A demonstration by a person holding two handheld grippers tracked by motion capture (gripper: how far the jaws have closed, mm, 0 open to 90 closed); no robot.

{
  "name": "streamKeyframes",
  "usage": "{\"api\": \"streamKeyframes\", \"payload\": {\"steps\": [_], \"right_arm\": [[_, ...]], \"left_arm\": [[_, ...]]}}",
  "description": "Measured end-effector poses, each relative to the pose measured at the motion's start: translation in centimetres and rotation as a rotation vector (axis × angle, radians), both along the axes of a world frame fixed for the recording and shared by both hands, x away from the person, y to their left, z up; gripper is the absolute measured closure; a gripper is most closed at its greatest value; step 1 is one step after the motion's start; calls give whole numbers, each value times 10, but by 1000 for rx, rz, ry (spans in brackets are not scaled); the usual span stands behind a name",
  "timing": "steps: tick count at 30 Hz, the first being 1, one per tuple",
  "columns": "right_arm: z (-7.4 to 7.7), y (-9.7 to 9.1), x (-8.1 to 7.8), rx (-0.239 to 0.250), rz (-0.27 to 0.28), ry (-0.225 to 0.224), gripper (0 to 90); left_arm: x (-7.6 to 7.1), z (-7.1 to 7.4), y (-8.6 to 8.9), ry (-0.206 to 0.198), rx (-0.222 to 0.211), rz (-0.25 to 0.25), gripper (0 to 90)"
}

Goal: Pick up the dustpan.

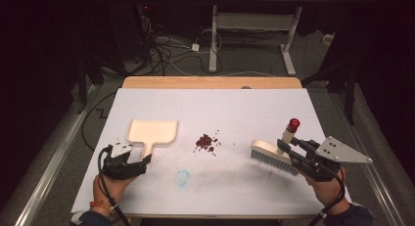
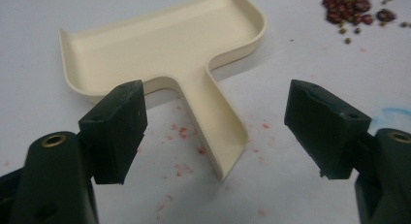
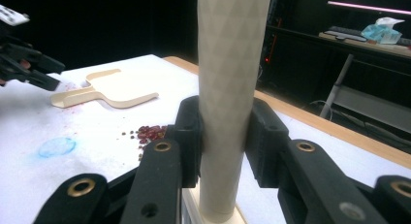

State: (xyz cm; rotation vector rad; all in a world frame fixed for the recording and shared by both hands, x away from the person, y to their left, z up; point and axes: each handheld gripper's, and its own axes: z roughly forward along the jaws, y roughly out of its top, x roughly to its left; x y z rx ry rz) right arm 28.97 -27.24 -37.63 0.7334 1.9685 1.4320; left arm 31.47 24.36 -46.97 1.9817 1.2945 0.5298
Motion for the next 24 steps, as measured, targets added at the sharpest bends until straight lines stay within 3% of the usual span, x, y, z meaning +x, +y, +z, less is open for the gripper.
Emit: {"api": "streamKeyframes", "payload": {"steps": [2, 4, 8, 11, 15, 17, 18, 19, 22, 24], "right_arm": [[0, 0, 0, 1, 0, -1, 701], [0, 0, 0, -5, -2, -2, 701], [-2, 1, 1, -8, -4, 1, 701], [-2, 1, 1, -11, -4, 3, 701], [-3, 2, 1, -16, 3, 3, 701], [-4, 3, 1, -17, 4, 5, 701], [-4, 3, 1, -19, 2, 8, 701], [-4, 3, 1, -19, 2, 8, 701], [-5, 3, 1, -20, 5, 8, 701], [-5, 4, 1, -18, 7, 10, 701]], "left_arm": [[10, -4, -3, 54, -8, 7, 233], [19, -8, -8, 93, 15, 3, 234], [37, -14, -14, 130, 17, 13, 298], [49, -22, -20, 183, 33, 17, 325], [51, -23, -22, 168, 38, 54, 372], [50, -23, -19, 160, 34, 66, 424], [50, -23, -18, 156, 33, 73, 512], [50, -23, -17, 153, 33, 80, 512], [52, -24, -16, 141, 41, 85, 611], [52, -24, -16, 133, 46, 78, 622]]}}
